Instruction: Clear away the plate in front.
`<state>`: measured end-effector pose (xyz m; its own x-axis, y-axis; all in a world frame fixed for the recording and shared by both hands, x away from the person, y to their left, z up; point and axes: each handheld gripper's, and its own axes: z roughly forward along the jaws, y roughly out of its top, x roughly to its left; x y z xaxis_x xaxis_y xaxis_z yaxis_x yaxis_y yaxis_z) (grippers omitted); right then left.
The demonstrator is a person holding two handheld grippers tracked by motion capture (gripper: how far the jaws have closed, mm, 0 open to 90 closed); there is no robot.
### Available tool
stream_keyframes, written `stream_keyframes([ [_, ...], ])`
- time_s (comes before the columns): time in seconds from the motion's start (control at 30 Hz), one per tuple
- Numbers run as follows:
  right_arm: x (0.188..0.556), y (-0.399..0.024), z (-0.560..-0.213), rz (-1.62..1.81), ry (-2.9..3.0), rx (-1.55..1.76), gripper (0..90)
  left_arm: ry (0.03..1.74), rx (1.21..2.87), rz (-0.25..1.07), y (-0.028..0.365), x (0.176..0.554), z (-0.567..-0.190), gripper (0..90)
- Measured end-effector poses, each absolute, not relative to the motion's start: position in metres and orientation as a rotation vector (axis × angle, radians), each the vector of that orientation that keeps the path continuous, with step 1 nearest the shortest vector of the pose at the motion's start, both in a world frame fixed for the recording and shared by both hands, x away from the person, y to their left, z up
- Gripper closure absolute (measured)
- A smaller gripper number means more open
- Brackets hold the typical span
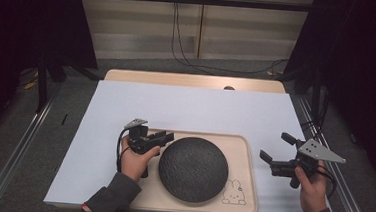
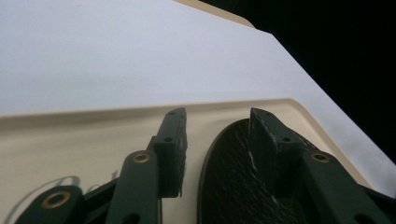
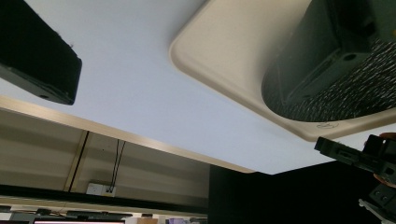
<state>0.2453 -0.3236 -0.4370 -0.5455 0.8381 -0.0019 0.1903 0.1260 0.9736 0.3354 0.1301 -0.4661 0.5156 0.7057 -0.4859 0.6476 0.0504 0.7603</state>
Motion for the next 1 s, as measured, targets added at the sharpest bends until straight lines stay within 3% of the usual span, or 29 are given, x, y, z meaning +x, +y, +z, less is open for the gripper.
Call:
stream_keyframes([
  [0.17, 0.244, -0.324, -0.437, 1.445, 1.837, 0.987, 0.0, 1.160, 1.620, 0.063, 0.131, 0.335, -0.466, 48.0],
  [0.27, 0.244, -0.324, -0.437, 1.444, 1.838, 0.988, 0.0, 1.130, 1.635, 0.081, 0.131, 0.336, -0.464, 36.8],
  [0.57, 0.242, -0.324, -0.437, 1.428, 1.838, 0.980, 0.0, 1.087, 1.655, 0.099, 0.132, 0.338, -0.460, 14.2],
  [0.77, 0.239, -0.324, -0.437, 1.427, 1.859, 0.965, 0.0, 1.057, 1.649, 0.101, 0.134, 0.338, -0.457, 6.0],
  [1.0, 0.239, -0.324, -0.438, 1.417, 1.857, 0.966, 0.0, 1.025, 1.631, 0.100, 0.144, 0.336, -0.452, 3.6],
])
